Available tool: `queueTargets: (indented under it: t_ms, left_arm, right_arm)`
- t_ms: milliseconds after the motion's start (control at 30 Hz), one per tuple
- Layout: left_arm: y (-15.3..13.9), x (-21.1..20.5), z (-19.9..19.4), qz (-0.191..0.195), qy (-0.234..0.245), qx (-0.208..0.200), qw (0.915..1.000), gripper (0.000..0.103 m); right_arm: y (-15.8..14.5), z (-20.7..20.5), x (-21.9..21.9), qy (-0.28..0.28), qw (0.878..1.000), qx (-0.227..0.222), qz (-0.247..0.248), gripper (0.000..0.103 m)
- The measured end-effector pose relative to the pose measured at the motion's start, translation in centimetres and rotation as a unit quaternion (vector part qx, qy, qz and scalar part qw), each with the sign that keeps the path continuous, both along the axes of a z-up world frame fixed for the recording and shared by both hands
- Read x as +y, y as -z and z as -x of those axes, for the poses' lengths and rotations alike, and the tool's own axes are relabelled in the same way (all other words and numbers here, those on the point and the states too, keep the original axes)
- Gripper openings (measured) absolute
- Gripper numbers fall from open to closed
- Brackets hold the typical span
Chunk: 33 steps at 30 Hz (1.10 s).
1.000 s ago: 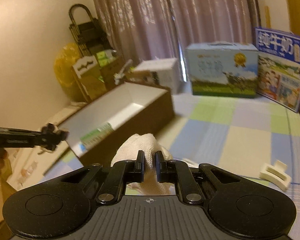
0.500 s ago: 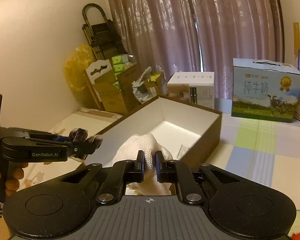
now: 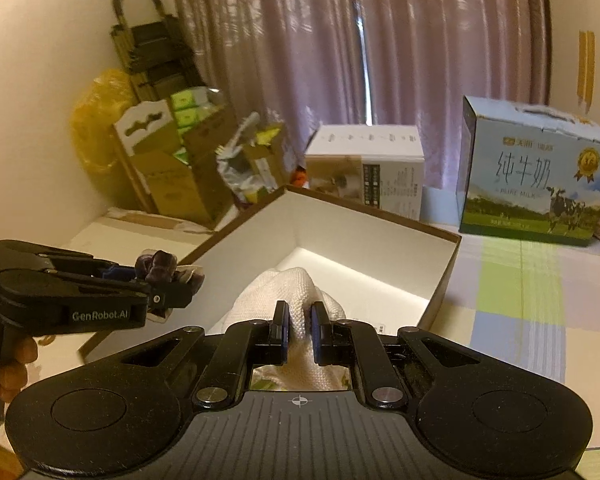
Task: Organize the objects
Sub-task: 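Lower pouch into brown box, open left tool while right tool releases sock there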
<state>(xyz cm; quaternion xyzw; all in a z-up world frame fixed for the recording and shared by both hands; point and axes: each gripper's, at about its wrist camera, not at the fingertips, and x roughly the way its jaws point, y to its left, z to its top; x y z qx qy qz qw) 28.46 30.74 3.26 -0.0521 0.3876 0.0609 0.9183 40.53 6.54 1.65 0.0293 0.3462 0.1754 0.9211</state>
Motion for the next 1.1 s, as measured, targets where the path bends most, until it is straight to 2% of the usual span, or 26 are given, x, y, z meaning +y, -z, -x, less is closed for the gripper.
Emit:
queueTargets:
  t_ms: [333,567,667,833,1100]
  left_arm:
    - [3.5,2.1,-6.0,0.005,0.024,0.039,0.9989,0.025]
    - [5.2,2.8,-8.4,0.002,0.028,0.053,0.9982,0.030]
    - [5.3,3.0,-9.1,0.000,0.032,0.049,0.9983,0.037]
    - [5.3,3.3,-9.4,-0.001,0.036,0.046,0.9983,0.044]
    - [5.2,3.8,-9.1,0.000,0.033,0.044,0.9985,0.046]
  right_arm:
    - [2.5,-4.7,1.2,0.031,0.999,0.035,0.015,0.007]
    - [3.4,-6.4,1.2,0.043,0.998,0.048,0.017,0.007]
    - [3.5,-6.7,1.3,0.043,0.998,0.051,0.018,0.007]
    - [3.9,-7.0,1.3,0.045,0.997,0.057,0.020,0.007]
    - [4.2,-7.3,1.7,0.047,0.997,0.063,0.022,0.007]
